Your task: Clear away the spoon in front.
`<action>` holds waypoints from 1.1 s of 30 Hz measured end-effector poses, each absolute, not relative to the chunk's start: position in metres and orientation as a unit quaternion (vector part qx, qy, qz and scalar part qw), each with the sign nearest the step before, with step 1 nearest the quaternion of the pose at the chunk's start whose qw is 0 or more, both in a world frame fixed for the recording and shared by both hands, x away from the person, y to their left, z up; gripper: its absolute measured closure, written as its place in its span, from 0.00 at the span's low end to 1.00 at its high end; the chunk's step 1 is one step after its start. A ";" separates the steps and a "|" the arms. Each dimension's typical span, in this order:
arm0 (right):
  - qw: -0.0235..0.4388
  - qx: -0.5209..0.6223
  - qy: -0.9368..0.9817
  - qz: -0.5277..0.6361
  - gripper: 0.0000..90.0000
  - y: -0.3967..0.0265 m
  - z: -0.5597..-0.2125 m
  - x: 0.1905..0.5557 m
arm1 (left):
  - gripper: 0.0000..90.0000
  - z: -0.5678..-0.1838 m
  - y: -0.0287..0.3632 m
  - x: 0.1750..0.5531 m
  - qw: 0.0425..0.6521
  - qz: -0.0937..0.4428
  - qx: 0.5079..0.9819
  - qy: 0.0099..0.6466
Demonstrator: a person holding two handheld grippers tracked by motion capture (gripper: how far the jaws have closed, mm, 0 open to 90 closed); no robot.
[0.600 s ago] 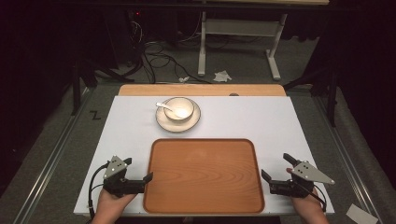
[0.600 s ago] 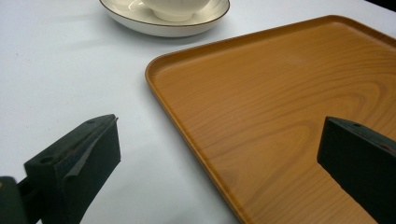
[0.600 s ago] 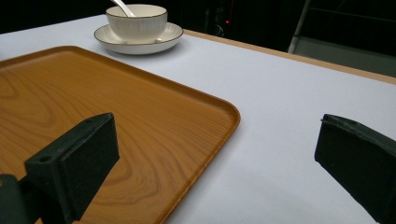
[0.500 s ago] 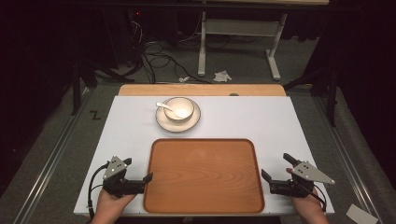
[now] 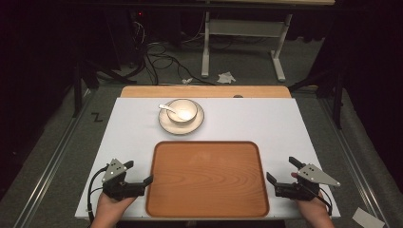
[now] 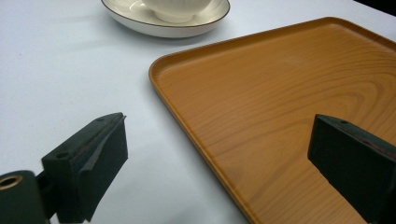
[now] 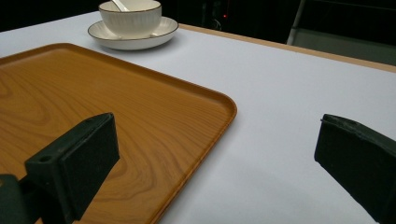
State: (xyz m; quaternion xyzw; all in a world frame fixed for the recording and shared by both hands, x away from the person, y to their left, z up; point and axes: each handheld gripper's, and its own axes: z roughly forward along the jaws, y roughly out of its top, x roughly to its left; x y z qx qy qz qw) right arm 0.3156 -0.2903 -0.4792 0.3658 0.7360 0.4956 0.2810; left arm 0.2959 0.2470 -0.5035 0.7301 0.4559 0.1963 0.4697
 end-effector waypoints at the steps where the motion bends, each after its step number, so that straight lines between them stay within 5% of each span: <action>1: 0.281 0.366 0.736 0.496 0.01 -0.290 -0.479 0.316 | 0.07 -0.503 0.247 0.296 0.470 0.196 0.730 0.456; 33: 0.276 0.381 0.736 0.487 0.01 -0.293 -0.482 0.318 | 0.22 -0.503 0.256 0.295 0.497 0.178 0.716 0.457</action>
